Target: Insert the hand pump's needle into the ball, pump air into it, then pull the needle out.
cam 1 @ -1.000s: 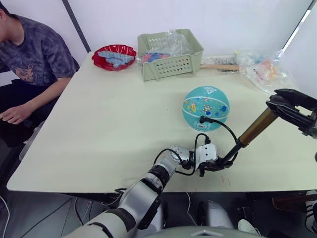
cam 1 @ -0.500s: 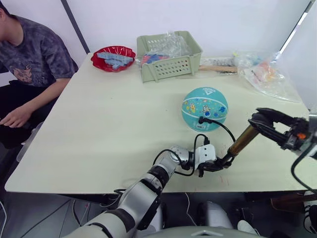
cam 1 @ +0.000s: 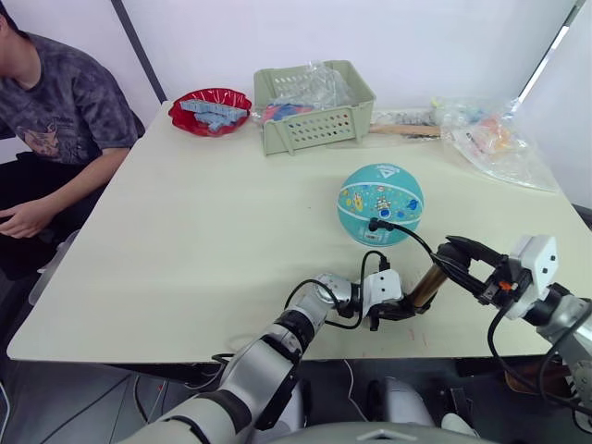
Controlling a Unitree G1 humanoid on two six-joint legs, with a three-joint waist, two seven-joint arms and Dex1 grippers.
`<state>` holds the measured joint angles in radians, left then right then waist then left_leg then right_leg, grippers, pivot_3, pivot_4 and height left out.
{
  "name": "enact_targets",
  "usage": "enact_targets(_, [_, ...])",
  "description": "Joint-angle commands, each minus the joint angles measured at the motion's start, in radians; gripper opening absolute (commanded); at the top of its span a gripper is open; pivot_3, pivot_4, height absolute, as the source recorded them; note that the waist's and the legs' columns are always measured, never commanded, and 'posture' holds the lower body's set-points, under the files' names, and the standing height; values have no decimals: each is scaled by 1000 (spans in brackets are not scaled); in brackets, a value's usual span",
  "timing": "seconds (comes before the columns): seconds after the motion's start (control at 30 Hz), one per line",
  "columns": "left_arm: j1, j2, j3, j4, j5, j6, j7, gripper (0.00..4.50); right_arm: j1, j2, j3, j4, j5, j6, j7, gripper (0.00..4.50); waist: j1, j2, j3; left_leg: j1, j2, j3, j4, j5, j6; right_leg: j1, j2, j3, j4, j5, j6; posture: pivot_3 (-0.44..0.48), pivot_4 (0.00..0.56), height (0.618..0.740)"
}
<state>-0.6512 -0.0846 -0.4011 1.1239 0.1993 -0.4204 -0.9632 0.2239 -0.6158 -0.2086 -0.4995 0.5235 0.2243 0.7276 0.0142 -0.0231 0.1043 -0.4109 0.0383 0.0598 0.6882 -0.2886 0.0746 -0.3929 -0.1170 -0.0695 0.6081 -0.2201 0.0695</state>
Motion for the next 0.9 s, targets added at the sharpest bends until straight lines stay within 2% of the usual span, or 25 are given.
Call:
enact_targets(0.03, [51,37,-24,98,48,56,-10,1108,22,4,24,40,-44,3,-1,1596,0,0,0,0,0,0,0,0,0,0,0,0,0,0,0,0,150,738])
enact_targets(0.23, [41,31,-7,89,29,66,-24,1108,21,-2,22,47,-50,-9,8,1596,0,1,0,0,0,0,0,0,0,0,0,0,0,0,0,0,150,738])
enact_targets(0.27, [39,29,-2,87,24,69,-26,1571,22,-3,21,49,-50,-12,10,1596,0,1,0,0,0,0,0,0,0,0,0,0,0,0,0,0,150,738])
enact_targets(0.3, [37,29,1,85,21,70,-27,1571,23,-4,20,51,-50,-14,12,1596,0,2,1,0,0,0,0,0,0,0,0,0,0,0,0,0,150,738])
enact_targets(0.33, [37,28,5,83,17,69,-30,2154,23,-5,19,52,-50,-15,14,1596,0,2,1,0,0,0,0,0,0,0,0,0,0,0,0,0,150,738])
enact_targets(0.37, [36,27,8,80,13,69,-35,2215,23,-6,19,53,-49,-15,14,1596,0,3,1,0,0,0,0,0,0,0,0,0,0,0,0,0,150,738])
enact_targets(0.47, [35,27,15,68,8,63,-48,3427,24,-7,15,53,-43,-16,17,1596,1,3,1,0,0,0,0,0,0,0,-1,0,0,0,0,0,150,738])
enact_targets(0.53, [35,27,20,60,4,59,-54,4420,27,-8,13,51,-42,-16,18,1596,1,3,1,0,-1,0,0,0,0,0,-1,0,0,0,0,0,150,738])
enact_targets(0.67, [34,40,32,15,-18,34,-89,4500,33,-7,10,42,-44,-24,18,1596,0,3,1,0,-1,0,0,0,0,0,-1,0,0,0,0,0,150,738])
enact_targets(0.9, [57,89,73,-146,-99,33,-179,4500,39,-4,0,29,-36,-33,14,1596,-1,12,12,-2,0,0,-1,0,0,-3,1,0,0,0,-1,0,150,738])
